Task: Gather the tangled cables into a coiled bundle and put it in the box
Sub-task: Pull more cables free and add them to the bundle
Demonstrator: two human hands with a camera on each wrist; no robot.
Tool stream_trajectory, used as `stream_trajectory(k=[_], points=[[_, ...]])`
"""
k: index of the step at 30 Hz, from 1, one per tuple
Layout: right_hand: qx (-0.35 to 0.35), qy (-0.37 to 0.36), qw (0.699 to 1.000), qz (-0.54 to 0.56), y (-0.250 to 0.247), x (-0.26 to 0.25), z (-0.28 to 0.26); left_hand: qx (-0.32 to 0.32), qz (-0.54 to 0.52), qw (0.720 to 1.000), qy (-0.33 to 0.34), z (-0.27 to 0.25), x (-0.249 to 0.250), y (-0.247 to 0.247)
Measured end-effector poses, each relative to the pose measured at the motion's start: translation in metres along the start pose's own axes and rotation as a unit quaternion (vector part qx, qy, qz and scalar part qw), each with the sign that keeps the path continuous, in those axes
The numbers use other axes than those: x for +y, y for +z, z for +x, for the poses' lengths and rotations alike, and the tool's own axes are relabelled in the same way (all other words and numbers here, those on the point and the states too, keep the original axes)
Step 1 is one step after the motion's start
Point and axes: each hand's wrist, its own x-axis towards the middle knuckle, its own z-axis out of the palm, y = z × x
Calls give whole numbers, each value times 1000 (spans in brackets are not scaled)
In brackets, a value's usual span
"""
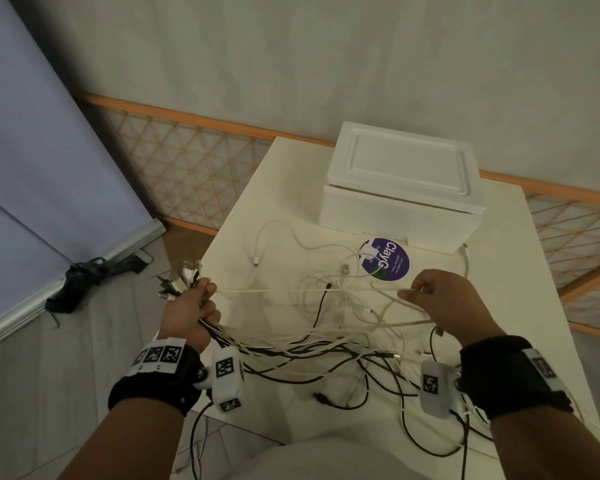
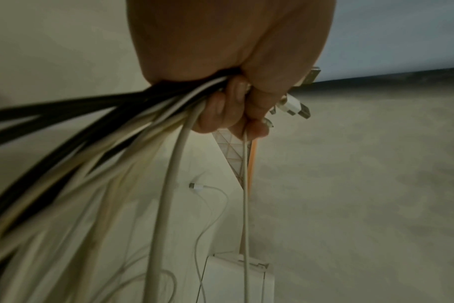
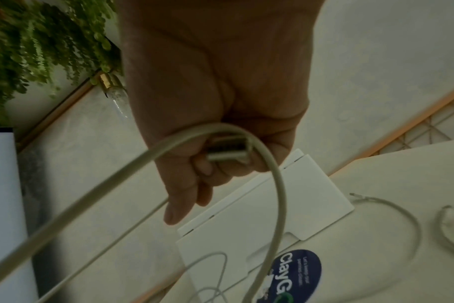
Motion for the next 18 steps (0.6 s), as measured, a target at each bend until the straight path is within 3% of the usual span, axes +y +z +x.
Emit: stream_trajectory(k=[5, 10, 14, 18], points=[[72, 68, 991, -88, -4, 46, 2, 25, -10, 1000, 3, 5, 3, -19], [148, 142, 976, -67, -32, 79, -8, 19, -44, 999, -2, 7, 19, -49], [157, 54, 986, -24, -35, 57, -15, -23, -24, 999, -33, 0, 19, -46], [125, 19, 976, 179, -38, 4, -23, -81, 6, 994, -73, -11, 20, -25]])
